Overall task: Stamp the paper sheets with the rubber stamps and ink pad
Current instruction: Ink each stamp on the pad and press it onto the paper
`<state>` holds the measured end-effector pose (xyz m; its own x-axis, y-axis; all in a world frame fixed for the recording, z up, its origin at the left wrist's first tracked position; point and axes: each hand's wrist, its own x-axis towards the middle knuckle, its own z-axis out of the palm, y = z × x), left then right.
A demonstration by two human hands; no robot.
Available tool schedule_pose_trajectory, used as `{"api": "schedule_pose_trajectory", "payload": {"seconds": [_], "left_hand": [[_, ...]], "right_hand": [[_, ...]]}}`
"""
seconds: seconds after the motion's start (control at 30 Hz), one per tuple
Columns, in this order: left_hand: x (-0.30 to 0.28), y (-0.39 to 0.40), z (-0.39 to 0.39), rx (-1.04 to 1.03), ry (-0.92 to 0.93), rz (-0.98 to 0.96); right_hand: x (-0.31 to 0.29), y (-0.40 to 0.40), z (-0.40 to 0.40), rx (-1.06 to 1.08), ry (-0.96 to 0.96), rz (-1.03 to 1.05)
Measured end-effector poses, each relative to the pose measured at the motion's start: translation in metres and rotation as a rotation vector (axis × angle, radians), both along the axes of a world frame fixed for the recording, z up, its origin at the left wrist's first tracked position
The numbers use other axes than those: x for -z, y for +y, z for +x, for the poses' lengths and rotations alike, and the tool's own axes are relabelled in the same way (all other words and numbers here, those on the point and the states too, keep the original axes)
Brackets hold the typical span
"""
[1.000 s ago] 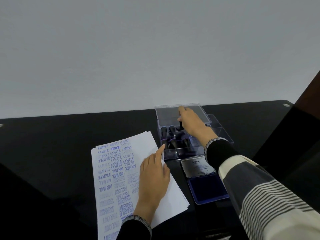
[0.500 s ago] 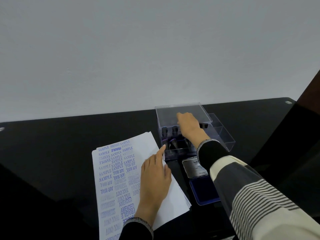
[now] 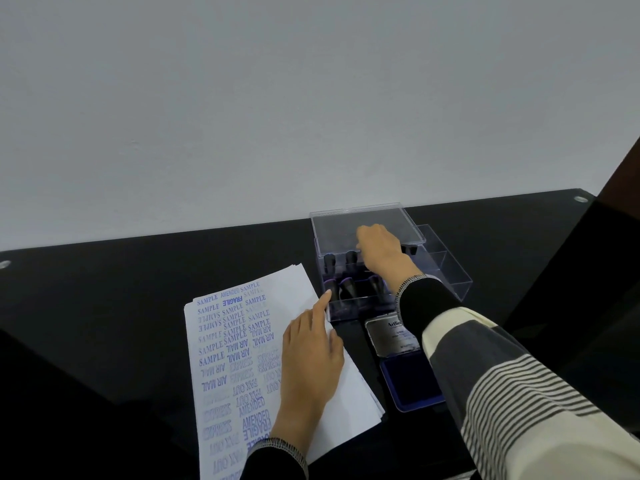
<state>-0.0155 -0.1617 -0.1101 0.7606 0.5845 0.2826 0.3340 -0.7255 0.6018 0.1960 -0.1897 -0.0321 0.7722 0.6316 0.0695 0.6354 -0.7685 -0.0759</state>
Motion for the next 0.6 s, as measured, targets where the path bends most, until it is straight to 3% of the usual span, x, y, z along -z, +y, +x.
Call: {"api": "schedule_pose_trajectory", "payload": {"seconds": [0.33, 0.6], "left_hand": [[-0.0019, -0.0011, -0.0007, 0.008, -0.005, -0.004], [-0.0014, -0.0007, -0.0010, 0.006, -0.009, -0.007]], "right_hand": [[0.0000, -0.0015, 0.0013, 0.048, 0.036, 0.036], [-0.0071, -0.0023, 0.0094, -0.019, 0.266, -0.030]]}}
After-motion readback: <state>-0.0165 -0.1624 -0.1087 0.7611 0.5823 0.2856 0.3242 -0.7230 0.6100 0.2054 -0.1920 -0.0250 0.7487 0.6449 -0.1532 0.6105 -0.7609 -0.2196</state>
